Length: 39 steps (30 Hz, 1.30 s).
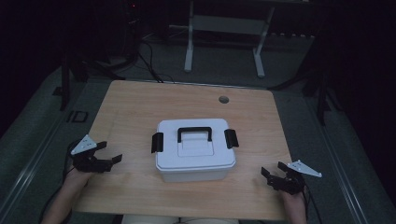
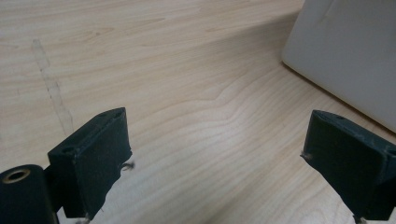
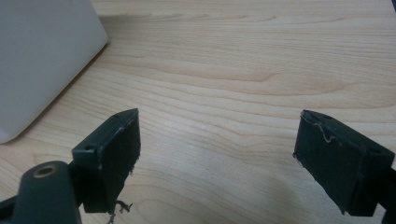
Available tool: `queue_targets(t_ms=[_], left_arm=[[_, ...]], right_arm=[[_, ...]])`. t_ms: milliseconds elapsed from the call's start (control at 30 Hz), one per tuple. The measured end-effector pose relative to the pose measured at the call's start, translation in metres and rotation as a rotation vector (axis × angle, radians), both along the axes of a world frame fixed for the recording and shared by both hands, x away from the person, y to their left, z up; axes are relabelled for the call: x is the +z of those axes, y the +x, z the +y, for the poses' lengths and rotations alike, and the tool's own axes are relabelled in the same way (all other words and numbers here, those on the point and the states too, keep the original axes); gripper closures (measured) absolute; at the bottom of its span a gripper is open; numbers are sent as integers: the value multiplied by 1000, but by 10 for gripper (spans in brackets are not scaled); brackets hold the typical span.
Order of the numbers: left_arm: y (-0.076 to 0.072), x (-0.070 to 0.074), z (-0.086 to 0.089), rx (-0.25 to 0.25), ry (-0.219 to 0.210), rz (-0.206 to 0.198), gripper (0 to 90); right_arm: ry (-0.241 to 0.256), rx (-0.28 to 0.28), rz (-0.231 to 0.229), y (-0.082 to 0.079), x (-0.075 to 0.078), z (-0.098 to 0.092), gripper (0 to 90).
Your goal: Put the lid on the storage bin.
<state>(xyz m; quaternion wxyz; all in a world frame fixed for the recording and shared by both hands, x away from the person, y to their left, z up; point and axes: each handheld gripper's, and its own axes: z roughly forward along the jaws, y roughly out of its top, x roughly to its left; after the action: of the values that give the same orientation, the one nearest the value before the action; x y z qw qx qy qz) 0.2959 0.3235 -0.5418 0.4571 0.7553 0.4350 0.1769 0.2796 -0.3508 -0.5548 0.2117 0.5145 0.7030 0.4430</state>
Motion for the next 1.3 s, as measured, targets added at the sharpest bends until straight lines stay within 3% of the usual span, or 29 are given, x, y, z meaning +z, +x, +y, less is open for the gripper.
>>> queue_targets(t_ms=[100, 400, 600, 633, 667, 700, 833, 1133, 1200, 1233, 1300], left_arm=[[-4, -1, 3, 22, 3, 14, 70], [-17, -4, 4, 131, 42, 3, 70], [-20, -4, 6, 157, 36, -6, 70], [-23, -9, 5, 202, 59, -17, 70], [-23, -9, 5, 202, 59, -17, 70], [-22, -11, 5, 235, 84, -17, 70], [-21, -13, 6, 260, 83, -4, 70], [-22, -13, 5, 384, 124, -39, 70], [-22, -13, 5, 384, 124, -39, 70], [-22, -14, 4, 433, 138, -43, 70], [-23, -14, 5, 446, 134, -49, 70]], right_arm=[[-2, -2, -1, 0, 0, 0, 142], [-4, -4, -4, -1, 0, 1, 142], [-6, -7, -11, -2, 0, 0, 142], [-5, -11, -13, -2, 0, 0, 142], [-5, -13, -12, -2, 0, 0, 142], [-6, -14, -12, -2, 0, 0, 142], [-14, -15, -13, -2, 0, 1, 142], [-17, -30, -6, -2, 0, 1, 143], [-17, -28, -4, -2, 0, 1, 143], [-20, -26, -2, -1, 0, 2, 143], [-21, -24, -1, -1, 0, 2, 143]])
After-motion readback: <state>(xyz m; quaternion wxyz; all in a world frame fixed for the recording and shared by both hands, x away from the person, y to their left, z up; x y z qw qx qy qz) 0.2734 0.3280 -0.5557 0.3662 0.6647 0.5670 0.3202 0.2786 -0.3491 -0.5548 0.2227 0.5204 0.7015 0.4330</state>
